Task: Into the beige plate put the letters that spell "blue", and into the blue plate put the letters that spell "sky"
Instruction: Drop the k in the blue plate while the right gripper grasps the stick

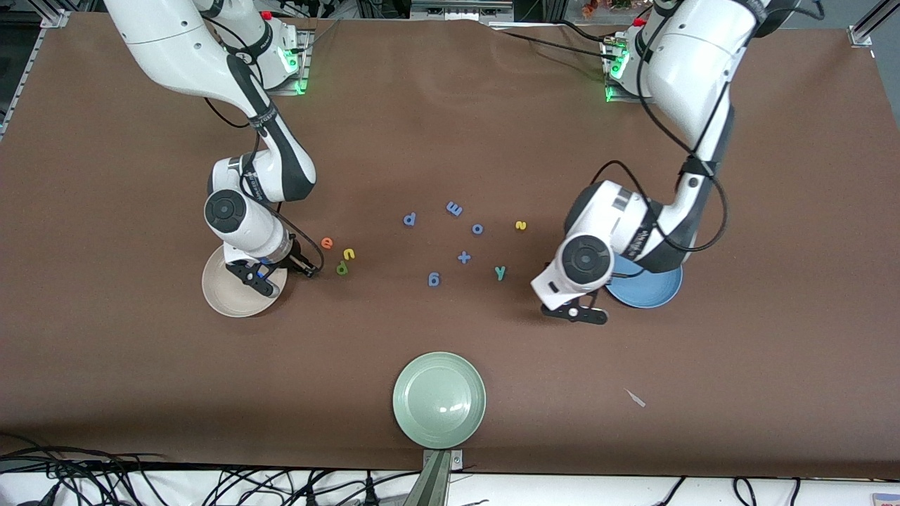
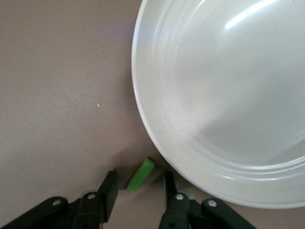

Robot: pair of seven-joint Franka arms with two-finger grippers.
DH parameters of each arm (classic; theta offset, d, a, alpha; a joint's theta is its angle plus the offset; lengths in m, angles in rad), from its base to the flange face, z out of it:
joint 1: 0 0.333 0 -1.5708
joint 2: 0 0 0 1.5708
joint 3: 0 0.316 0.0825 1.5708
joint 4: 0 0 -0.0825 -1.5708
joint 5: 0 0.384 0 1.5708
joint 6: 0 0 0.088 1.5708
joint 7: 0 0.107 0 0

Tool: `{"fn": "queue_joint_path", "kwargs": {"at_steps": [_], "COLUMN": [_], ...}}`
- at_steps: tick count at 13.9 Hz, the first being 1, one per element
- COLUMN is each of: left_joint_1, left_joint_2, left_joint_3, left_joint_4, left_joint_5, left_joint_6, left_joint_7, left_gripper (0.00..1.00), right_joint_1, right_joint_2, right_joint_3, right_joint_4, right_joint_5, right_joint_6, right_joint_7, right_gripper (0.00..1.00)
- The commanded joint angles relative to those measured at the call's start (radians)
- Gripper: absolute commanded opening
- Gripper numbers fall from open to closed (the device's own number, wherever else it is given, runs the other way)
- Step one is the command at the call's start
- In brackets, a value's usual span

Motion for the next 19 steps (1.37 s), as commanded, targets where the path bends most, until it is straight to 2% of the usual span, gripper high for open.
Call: {"fn": "queue_joint_path", "kwargs": {"at_steps": [1,4,6,7,8,9,10,11,15,16,18,19], "left_joint_1": [0.083,0.105,0.143,0.158,0.16,0.16,0.16,0.161,0.158,0.155,0.134,0.105], "left_joint_2": [-0.128,-0.176,-0.184,-0.187,-0.19,-0.19,-0.19,-0.19,-0.201,-0.205,-0.201,-0.195], "left_joint_3": [-0.012,-0.011,-0.014,-0.015,-0.015,-0.015,-0.015,-0.015,-0.027,-0.052,-0.081,-0.083], "left_joint_4": [-0.193,-0.325,-0.402,-0.429,-0.436,-0.433,-0.43,-0.424,-0.366,-0.34,-0.286,-0.264], "left_joint_5": [0.026,0.04,0.11,0.118,0.118,0.118,0.118,0.118,0.098,0.082,0.042,0.016], "left_joint_6": [0.019,0.115,0.218,0.257,0.266,0.265,0.265,0.26,0.214,0.196,0.183,0.183], "left_joint_7": [0.127,0.141,0.141,0.144,0.149,0.149,0.15,0.158,0.172,0.163,0.147,0.124], "left_gripper": [0.03,0.02,0.04,0.1,0.25,0.6,0.86,1.0,1.0,1.0,1.0,1.0], "right_joint_1": [-0.007,-0.007,-0.007,-0.007,-0.007,-0.014,-0.028,-0.045,-0.068,-0.07,-0.07,-0.07], "right_joint_2": [-0.008,-0.011,-0.022,-0.042,-0.058,-0.075,-0.088,-0.098,-0.106,-0.103,-0.1,-0.099], "right_joint_3": [0.004,0.004,0.004,0.004,0.003,-0.002,-0.006,-0.013,-0.062,-0.063,-0.063,-0.063], "right_joint_4": [-0.02,-0.02,-0.017,-0.014,0.001,0.026,0.046,0.058,0.055,0.05,0.049,0.05], "right_joint_5": [0.014,0.015,0.015,0.016,0.016,0.016,0.016,0.016,0.016,0.016,0.016,0.018], "right_joint_6": [0.02,0.016,0.013,-0.007,-0.062,-0.119,-0.172,-0.206,-0.216,-0.214,-0.214,-0.214], "right_joint_7": [-0.032,-0.035,-0.047,-0.05,-0.052,-0.057,-0.087,-0.139,-0.322,-0.33,-0.321,-0.314], "right_gripper": [0.27,0.02,0.0,0.0,0.0,0.0,0.0,0.0,0.0,0.1,0.51,0.55]}}
